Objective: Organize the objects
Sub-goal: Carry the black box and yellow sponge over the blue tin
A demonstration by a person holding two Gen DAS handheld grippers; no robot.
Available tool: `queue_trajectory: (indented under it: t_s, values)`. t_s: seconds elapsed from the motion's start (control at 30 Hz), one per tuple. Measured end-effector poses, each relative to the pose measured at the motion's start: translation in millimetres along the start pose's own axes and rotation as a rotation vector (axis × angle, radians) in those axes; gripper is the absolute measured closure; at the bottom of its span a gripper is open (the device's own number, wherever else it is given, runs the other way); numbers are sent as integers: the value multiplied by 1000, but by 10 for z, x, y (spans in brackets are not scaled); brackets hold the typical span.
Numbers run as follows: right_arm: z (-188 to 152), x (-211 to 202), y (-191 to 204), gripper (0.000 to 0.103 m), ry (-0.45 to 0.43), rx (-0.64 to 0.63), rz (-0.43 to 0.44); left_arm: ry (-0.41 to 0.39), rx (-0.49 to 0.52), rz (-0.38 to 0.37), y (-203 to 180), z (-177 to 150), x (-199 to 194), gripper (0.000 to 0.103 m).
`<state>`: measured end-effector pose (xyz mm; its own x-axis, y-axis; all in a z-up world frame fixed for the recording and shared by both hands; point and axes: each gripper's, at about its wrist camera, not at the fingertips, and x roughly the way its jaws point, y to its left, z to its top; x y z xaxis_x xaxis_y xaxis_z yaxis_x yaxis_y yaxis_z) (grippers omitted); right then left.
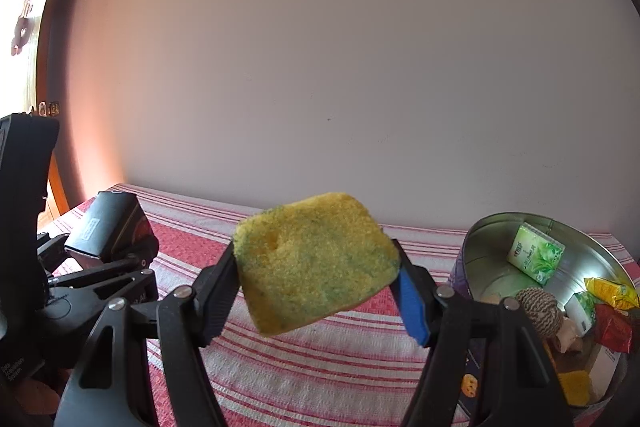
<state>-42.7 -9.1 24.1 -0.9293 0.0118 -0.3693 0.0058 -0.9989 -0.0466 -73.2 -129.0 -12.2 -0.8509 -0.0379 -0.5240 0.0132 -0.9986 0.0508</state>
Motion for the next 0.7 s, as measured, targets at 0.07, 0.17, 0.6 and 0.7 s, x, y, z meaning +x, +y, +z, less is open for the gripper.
queue_trajectory:
  t_s: [0.07,0.17,0.6,0.7]
  values:
    - [-11,-48,-12,33,-2,1,-2,-1,0,0,84,-7,70,50]
    - [-10,-12,32,33,-5,1,-4,-4,-1,5,13,-34,10,50]
    - [-184,-80,61,33,-1,3,1,-29,18,13,125,-188,-53,50]
    - [-203,-152,48,33,1,4,2,-30,11,14,61,-222,-140,50]
